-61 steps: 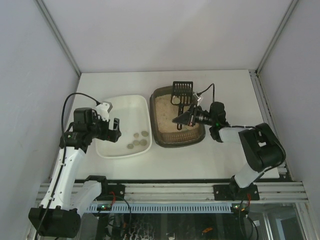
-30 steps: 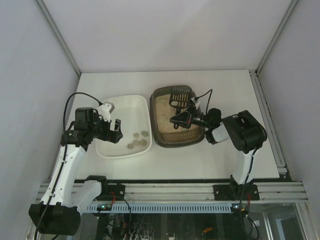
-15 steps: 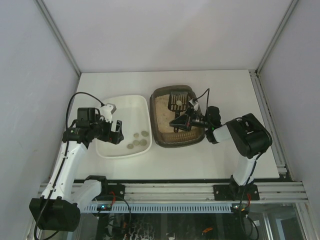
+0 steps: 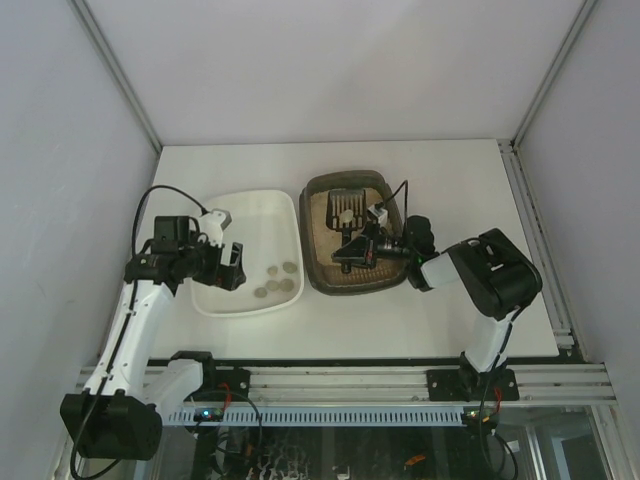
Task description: Clean the litter box
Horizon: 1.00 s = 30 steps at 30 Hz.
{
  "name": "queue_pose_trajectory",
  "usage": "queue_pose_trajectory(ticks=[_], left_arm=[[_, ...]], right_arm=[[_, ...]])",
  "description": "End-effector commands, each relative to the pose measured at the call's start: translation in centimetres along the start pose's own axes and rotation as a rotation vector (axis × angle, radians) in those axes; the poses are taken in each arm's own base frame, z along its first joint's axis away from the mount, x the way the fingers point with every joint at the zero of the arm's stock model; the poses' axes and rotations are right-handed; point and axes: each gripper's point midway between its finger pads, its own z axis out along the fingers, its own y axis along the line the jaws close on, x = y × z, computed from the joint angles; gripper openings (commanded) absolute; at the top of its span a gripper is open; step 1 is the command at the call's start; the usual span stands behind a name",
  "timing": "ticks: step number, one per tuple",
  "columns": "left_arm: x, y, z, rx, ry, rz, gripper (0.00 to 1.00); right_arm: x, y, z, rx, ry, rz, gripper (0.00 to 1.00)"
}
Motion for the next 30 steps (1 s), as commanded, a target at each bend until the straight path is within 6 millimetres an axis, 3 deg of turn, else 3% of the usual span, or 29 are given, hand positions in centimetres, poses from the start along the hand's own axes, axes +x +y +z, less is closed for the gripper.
queue_pose_trajectory(ticks=[1, 5, 8, 11, 16, 22, 26, 30], left_arm=[[-1.2, 0.0, -1.3, 0.015, -0.057, 0.031, 1.00], [-1.1, 0.3, -1.5, 0.025, -0.070, 0.017, 1.00], [-0.9, 0.3, -1.5, 0.043, -0.075, 0.010, 0.99], [-0.9, -0.5, -1.8, 0.094, -0.076, 0.024, 0.99], [-1.1, -0.8, -2.5, 0.113, -0.095, 0.034, 1.00], [-1.0, -0.3, -3.6, 0.121, -0.123, 0.023, 1.00], [-0.8, -0.6, -4.3, 0.161, -0.129, 0.030, 1.00], [-0.7, -0.3, -4.6, 0.164, -0.138, 0.015, 1.00]], right_arm=[[-0.3, 2.1, 0.3, -0.002, 0.031, -0.129, 0.00], [0.0, 0.9, 0.1, 0.126, 0.092, -0.156, 0.00], [0.7, -0.3, -0.4, 0.338, 0.137, -0.222, 0.00], [0.9, 1.5, 0.3, 0.430, 0.181, -0.342, 0.00], [1.6, 2.7, 2.3, 0.420, 0.236, -0.330, 0.00], [3.2, 0.2, 6.2, 0.635, 0.285, -0.463, 0.00], [2.5, -1.0, 7.5, 0.840, 0.240, -0.636, 0.00], [2.0, -1.0, 8.0, 1.119, 0.228, -0.954, 0.00]])
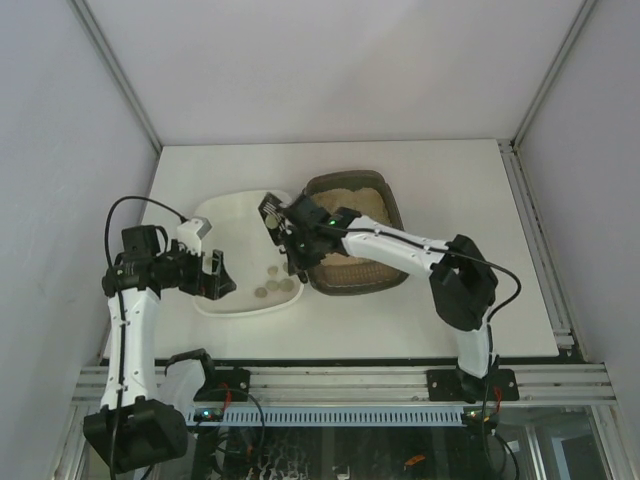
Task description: Clean the litter box
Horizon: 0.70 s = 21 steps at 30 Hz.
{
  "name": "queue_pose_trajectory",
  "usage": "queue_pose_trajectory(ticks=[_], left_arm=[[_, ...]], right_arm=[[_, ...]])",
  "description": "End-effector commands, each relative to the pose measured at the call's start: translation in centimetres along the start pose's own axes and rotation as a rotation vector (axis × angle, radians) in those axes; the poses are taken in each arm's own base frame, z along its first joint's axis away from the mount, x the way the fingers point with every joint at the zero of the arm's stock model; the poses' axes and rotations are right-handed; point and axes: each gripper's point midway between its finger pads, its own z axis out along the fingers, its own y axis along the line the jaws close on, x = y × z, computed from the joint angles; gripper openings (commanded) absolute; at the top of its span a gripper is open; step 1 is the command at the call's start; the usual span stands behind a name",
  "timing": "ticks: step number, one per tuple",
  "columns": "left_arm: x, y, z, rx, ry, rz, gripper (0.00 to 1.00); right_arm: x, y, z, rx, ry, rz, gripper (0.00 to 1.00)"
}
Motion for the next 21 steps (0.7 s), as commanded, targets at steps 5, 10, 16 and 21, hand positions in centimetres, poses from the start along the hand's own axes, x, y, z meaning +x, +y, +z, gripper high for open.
queue_pose_trajectory(ticks=[5, 10, 16, 21], left_arm=[[-2.3, -0.3, -2.0, 0.024, -0.092, 0.054, 1.00], [-2.4, 0.0, -2.4, 0.010, -0.109, 0.041, 1.00], [-2.4, 0.7, -2.8, -0.052, -0.134, 0.039, 1.00], [-4.3, 0.9, -4.4, -0.134, -0.215, -0.016, 1.00]], right_arm=[[-2.4, -1.3, -1.1, 0.626, -0.116, -0.477, 0.00], [-2.4, -0.8, -1.3, 0.604, -0.142, -0.458, 0.00], [-3.3, -0.5, -2.6, 0.611, -0.198, -0.448, 0.00], [-4.5, -1.0, -6.4, 0.653, -0.286, -0.368, 0.00]])
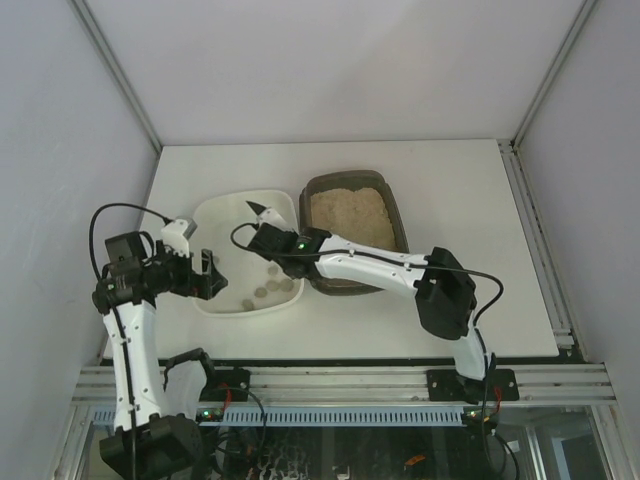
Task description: Clean the litter box
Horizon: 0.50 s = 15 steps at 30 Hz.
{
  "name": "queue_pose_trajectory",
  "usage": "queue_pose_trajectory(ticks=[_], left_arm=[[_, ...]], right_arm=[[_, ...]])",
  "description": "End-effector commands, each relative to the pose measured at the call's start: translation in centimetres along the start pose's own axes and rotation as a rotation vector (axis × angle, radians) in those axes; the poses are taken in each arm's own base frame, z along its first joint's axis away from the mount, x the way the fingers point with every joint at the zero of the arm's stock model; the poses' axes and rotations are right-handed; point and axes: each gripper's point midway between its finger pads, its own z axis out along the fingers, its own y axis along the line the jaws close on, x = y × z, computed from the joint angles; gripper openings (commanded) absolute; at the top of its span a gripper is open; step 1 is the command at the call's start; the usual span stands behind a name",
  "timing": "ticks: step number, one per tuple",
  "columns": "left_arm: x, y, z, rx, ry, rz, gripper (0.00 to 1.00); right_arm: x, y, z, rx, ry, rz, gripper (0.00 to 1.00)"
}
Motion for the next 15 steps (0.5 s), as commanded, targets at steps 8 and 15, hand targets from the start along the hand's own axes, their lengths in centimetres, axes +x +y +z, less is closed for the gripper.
queue_pose_trajectory(ticks=[8, 15], left_arm=[[-14.0, -7.6, -6.8, -0.038, -0.525, 0.025, 1.00], [-19.8, -10.1, -0.5, 0.074, -0.398, -0.124, 1.00]], right_arm=[[-2.2, -11.2, -13.4, -0.103, -0.308, 0.475, 0.00], [1.0, -17.6, -18.1, -0.105, -0.422, 0.648, 0.00]])
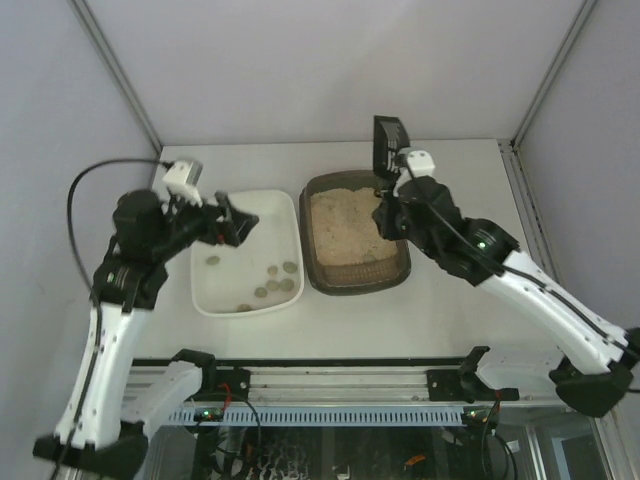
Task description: Clean the litter box
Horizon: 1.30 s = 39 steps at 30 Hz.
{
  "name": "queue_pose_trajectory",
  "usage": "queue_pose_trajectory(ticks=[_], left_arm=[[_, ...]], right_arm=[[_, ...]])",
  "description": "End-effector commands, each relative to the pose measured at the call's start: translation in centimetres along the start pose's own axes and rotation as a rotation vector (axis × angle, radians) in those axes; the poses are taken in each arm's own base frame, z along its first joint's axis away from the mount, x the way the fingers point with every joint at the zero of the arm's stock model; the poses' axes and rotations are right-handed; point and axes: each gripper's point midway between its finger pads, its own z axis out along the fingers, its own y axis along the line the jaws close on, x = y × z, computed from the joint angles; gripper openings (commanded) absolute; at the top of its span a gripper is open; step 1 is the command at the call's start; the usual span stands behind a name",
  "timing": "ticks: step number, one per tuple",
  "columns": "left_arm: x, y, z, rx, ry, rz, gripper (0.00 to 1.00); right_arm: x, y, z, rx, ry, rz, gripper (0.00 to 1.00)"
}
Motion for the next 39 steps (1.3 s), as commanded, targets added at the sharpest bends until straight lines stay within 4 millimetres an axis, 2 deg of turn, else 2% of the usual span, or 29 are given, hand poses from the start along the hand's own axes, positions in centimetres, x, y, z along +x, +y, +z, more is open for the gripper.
queue_pose_trajectory(ticks=[1, 4, 6, 9, 12, 14, 18, 21, 23, 27, 31, 33, 36, 39], left_arm=[[-3.7, 1.6, 6.9, -0.129, 0.049, -0.092, 1.00], [-4.4, 1.8, 10.5, -0.176, 0.138, -0.065, 1.00], [-3.5, 2.1, 13.7, -0.222, 0.180, -0.054, 1.00], [-2.6, 2.0, 17.1, -0.307, 0.178, -0.030, 1.00], [-1.2, 1.6, 20.0, -0.397, 0.207, -0.100, 1.00], [-0.4, 2.4, 21.9, -0.477, 0.212, -0.159, 1.00], [1.0, 2.3, 25.4, -0.490, 0.181, -0.215, 1.00], [2.2, 1.8, 26.9, -0.500, 0.164, -0.240, 0.99], [2.6, 0.6, 28.0, -0.479, 0.159, -0.206, 0.97], [1.9, -4.0, 29.8, -0.380, 0.130, -0.128, 0.97], [2.3, -9.0, 31.4, -0.238, 0.140, -0.199, 0.96], [2.7, -10.8, 32.3, -0.205, 0.145, -0.218, 0.95], [4.1, -12.7, 33.7, -0.191, 0.179, -0.204, 0.94], [6.3, -13.7, 35.1, -0.190, 0.228, -0.195, 0.95]], right_arm=[[0.6, -1.9, -2.0, -0.041, -0.020, 0.111, 0.00], [0.9, -4.5, -3.6, -0.012, -0.039, 0.168, 0.00], [1.5, -6.0, -4.1, 0.031, -0.034, 0.190, 0.00], [2.2, -7.6, -4.7, 0.090, -0.028, 0.212, 0.00], [2.3, -8.2, -5.3, 0.110, -0.034, 0.234, 0.00], [2.8, -8.6, -5.4, 0.128, -0.034, 0.251, 0.00], [3.2, -9.0, -5.3, 0.137, -0.050, 0.284, 0.00], [3.5, -9.2, -5.1, 0.146, -0.050, 0.295, 0.00], [3.6, -9.5, -5.1, 0.162, -0.050, 0.297, 0.00], [3.4, -10.6, -5.7, 0.214, -0.080, 0.318, 0.00], [2.9, -12.2, -7.8, 0.267, -0.153, 0.391, 0.00], [2.8, -12.7, -8.7, 0.275, -0.178, 0.408, 0.00], [3.1, -13.1, -9.8, 0.276, -0.190, 0.429, 0.00], [4.1, -13.7, -10.7, 0.295, -0.176, 0.447, 0.00]])
